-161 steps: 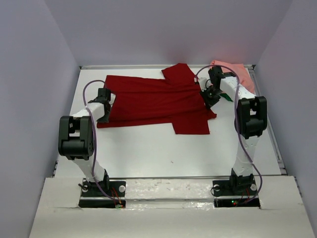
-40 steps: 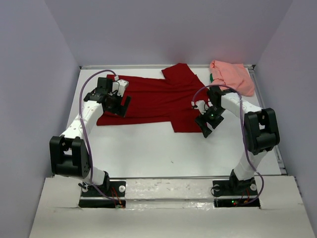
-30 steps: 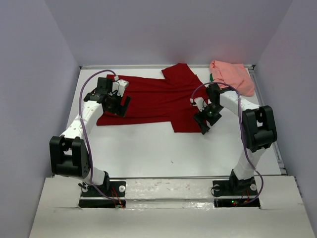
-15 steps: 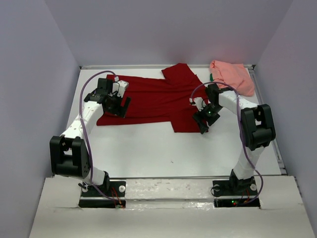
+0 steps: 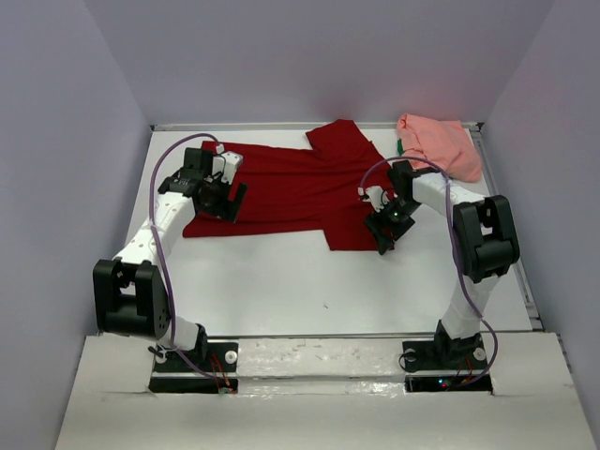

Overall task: Fold and stack the t-shirts
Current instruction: Fold the flattened tshirt in 1/3 of the way

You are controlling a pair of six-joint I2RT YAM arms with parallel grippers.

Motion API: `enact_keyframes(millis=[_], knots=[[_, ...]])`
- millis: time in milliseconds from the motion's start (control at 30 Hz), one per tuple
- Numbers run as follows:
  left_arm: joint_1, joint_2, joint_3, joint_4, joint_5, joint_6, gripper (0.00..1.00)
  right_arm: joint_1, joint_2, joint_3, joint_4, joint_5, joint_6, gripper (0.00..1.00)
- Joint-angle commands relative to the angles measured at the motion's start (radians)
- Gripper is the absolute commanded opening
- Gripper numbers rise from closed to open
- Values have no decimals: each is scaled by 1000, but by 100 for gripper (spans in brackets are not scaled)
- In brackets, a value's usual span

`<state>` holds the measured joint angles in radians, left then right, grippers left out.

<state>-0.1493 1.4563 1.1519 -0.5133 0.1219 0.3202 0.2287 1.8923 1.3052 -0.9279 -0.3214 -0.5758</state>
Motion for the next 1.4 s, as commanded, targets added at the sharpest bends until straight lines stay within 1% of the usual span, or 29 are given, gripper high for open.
enact_keyframes(millis=[0,33,67,133,200,233,333,367,433,700,833,1000,1133,1367], knots=[[-3,-43,-8,4,-7,8,99,-6,-7,-14,32,-8,10,75],[-4,-43,-8,4,-4,8,99,-6,-7,-14,32,-8,10,68],[-4,-45,-9,7,-4,8,99,-6,-7,-17,32,-10,11,65],[-4,-48,-9,4,-4,6,99,-6,-7,-20,32,-10,10,61],[-4,-50,-9,4,-5,8,99,-6,-9,-26,32,-10,8,45],[-4,-48,-9,4,-5,8,99,-6,-9,-29,34,-8,8,34],[-4,-48,-4,2,-5,8,99,-15,-9,-30,34,-8,10,21],[-4,-50,-1,2,-7,7,99,-15,-9,-29,34,-5,11,10],[-3,-51,0,1,-7,6,99,-15,-10,-29,34,-4,11,0],[-4,-54,0,4,-11,2,99,-15,-55,-1,14,19,11,0],[-4,-48,3,2,-11,-1,99,-15,-90,63,-31,19,7,0],[-7,-54,5,6,-11,-9,99,-15,-105,193,-91,10,7,0],[-9,-60,-3,6,-14,-12,99,-15,-75,288,-126,4,8,0],[-10,-73,-18,9,-19,-12,99,-15,11,416,-132,-10,21,0]])
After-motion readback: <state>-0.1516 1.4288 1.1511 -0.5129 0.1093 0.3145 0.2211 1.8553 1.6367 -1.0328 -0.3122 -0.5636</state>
